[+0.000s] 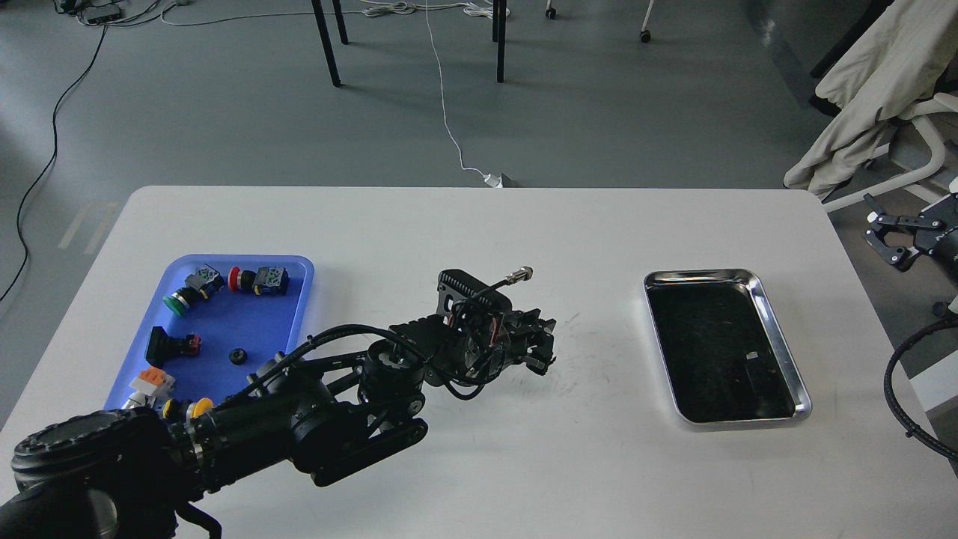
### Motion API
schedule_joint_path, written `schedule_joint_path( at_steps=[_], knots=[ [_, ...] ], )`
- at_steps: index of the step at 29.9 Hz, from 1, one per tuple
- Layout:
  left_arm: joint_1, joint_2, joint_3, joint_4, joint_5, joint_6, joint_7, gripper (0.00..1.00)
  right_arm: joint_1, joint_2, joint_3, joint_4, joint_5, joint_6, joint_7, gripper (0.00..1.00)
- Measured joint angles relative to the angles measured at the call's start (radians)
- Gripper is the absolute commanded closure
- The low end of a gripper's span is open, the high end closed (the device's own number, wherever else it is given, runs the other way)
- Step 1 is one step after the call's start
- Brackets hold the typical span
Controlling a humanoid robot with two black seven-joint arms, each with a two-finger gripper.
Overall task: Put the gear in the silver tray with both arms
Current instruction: 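Carry the black gear with the left gripper toward the silver tray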
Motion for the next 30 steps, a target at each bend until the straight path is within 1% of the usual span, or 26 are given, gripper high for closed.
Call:
schedule_joint_path(
  at_steps=[4,12,16,18,24,30],
  knots=[
    [0.012,0.000,0.007,-0.011,-0.006,0.008,-0.015,0.90,0.000,0.000,0.000,0.000,0.000,0.000,0.000,0.02],
    [0.036,0.000,0.028,-0.028,-0.044,0.010,-0.023,0.89,0.000,0.000,0.000,0.001,0.000,0.000,0.000,0.02],
    [0.056,0.000,0.035,-0.030,-0.050,0.011,-0.040,0.87,-0.001,0.000,-0.001,0.001,0.000,0.000,0.000,0.02],
    [0.067,0.000,0.036,-0.038,-0.056,0.020,-0.045,0.85,-0.001,0.000,-0.001,0.001,0.000,0.001,0.000,0.02],
    [0.087,0.000,0.038,-0.057,-0.125,0.050,-0.049,0.72,-0.001,0.000,-0.001,0.004,0.000,0.001,0.000,0.02],
    [0.090,0.000,0.038,-0.074,-0.171,0.091,-0.059,0.64,0.000,0.000,-0.001,0.005,0.000,0.000,0.000,0.02]
  ],
)
